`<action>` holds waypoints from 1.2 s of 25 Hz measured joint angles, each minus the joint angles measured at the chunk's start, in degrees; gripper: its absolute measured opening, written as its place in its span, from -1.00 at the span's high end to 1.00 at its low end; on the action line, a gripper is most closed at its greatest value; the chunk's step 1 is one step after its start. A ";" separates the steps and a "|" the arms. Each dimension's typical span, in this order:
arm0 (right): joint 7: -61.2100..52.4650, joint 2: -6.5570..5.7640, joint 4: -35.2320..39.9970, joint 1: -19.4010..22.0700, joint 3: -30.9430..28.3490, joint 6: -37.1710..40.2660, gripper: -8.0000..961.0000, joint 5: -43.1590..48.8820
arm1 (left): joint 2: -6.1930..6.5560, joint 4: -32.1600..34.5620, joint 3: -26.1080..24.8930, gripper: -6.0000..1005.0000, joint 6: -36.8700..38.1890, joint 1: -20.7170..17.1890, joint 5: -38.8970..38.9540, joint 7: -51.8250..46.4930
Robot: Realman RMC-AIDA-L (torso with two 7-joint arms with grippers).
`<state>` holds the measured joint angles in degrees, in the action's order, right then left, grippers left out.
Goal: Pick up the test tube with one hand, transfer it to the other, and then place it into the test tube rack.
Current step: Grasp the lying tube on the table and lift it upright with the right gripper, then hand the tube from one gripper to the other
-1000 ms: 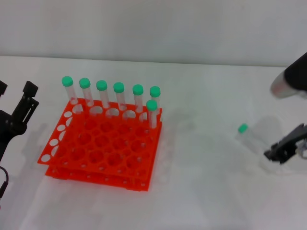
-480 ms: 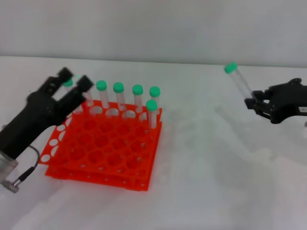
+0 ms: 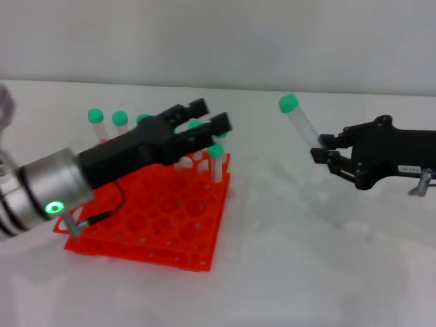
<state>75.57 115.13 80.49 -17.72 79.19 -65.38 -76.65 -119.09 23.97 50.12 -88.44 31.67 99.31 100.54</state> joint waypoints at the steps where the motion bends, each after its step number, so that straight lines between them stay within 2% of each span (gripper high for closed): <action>1: 0.38 0.00 -0.02 -0.10 0.46 -0.03 0.58 -0.20 | -0.05 -0.18 0.71 -0.71 0.70 0.65 -0.14 -0.16; 4: 1.20 0.01 -0.03 -0.21 1.40 -0.03 0.58 -0.72 | -0.07 -0.89 2.01 -0.71 2.27 2.13 -0.15 -0.38; 5: 1.50 0.00 -0.02 -0.23 1.49 -0.03 0.58 -1.14 | -0.12 -2.12 2.55 -0.71 3.21 3.83 -0.14 -0.41; 10: 2.25 0.04 0.35 -0.36 1.92 -0.10 0.58 -2.16 | -0.19 -3.50 4.68 -0.71 3.99 5.89 -0.11 -0.72; 27: 2.97 0.09 0.67 -0.86 4.23 -0.17 0.58 -2.29 | -0.44 -3.60 6.37 -0.71 5.46 6.97 0.50 -0.54; 30: 2.99 0.09 0.69 -0.96 4.25 0.00 0.58 -2.13 | -0.44 -3.73 9.12 -0.53 7.32 7.64 1.50 -0.53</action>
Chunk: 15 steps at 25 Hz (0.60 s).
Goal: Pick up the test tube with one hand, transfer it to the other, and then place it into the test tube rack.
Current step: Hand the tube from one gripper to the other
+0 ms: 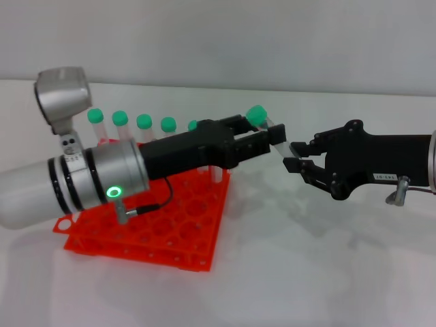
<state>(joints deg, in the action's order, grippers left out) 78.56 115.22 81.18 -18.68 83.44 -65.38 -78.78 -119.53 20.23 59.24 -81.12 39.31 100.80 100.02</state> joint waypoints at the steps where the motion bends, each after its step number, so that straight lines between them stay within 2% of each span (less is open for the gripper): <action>1: 0.00 0.00 0.01 -0.03 0.00 0.02 0.58 0.02 | 0.00 0.00 1.11 -0.47 0.84 0.15 0.75 -0.02; 5: 0.01 0.00 0.02 -0.07 -0.04 0.50 0.58 0.07 | -0.01 0.08 3.92 -0.13 2.82 0.45 2.78 -0.09; 15: 0.02 -0.06 -0.64 -0.69 -0.52 1.73 0.57 0.77 | -0.11 0.49 4.46 0.08 2.89 0.40 4.42 2.79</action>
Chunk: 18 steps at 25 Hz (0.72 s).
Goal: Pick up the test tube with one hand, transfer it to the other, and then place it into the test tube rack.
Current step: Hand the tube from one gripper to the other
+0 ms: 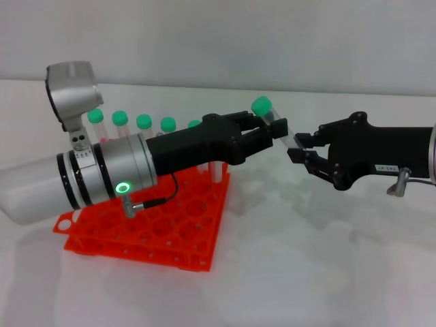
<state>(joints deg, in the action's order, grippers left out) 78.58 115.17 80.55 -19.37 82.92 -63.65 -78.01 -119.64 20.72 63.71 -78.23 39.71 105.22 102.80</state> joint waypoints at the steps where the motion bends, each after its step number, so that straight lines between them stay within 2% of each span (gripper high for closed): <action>1: 0.02 0.00 -0.01 0.00 -0.01 0.17 0.57 0.05 | -0.02 0.00 0.00 0.10 -0.18 -0.15 0.32 0.59; 6: 0.43 -0.02 -0.03 0.01 -0.03 0.61 0.57 0.03 | -0.08 -0.28 0.05 0.20 -0.62 -0.59 1.54 2.44; 12: 2.99 -0.04 -0.04 0.47 0.15 0.45 0.57 -0.32 | -0.08 -0.42 0.07 0.55 -0.64 -0.60 1.73 2.52; 18: 6.41 -0.06 -0.52 0.60 0.44 -1.90 0.57 -0.62 | -0.07 -0.51 0.10 0.56 -1.03 -0.62 1.72 2.52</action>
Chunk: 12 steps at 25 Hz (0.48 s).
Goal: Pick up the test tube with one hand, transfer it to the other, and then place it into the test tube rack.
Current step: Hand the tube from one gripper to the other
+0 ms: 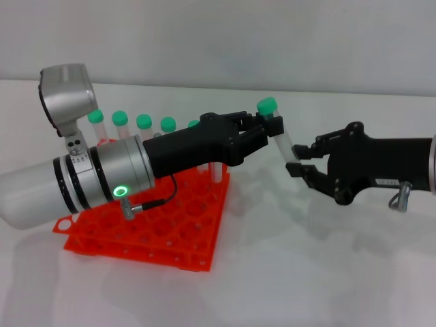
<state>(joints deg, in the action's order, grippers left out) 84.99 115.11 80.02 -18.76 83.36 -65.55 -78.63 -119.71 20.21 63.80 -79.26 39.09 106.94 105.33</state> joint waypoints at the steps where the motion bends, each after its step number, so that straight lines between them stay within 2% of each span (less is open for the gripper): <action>1: 0.38 0.02 -0.14 0.09 0.16 -0.11 0.57 -0.21 | 0.00 0.02 0.00 0.56 -0.23 0.00 0.00 0.03; 5: 1.26 0.10 -0.38 0.62 0.71 -0.68 0.57 -0.86 | 0.03 0.30 0.61 0.56 -0.95 0.10 0.60 0.17; 10: 1.27 0.06 -0.41 0.97 0.06 -0.07 0.20 -0.58 | 0.01 0.50 2.38 0.56 -1.21 0.14 1.86 0.17; 12: 1.13 0.02 -0.58 1.16 0.00 0.89 0.18 -0.36 | 0.00 0.58 2.73 0.56 -1.28 0.07 2.25 0.16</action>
<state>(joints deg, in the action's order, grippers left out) 86.11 115.13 79.45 -17.61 83.36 -64.66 -78.99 -119.71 20.79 66.53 -80.54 39.16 109.18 105.49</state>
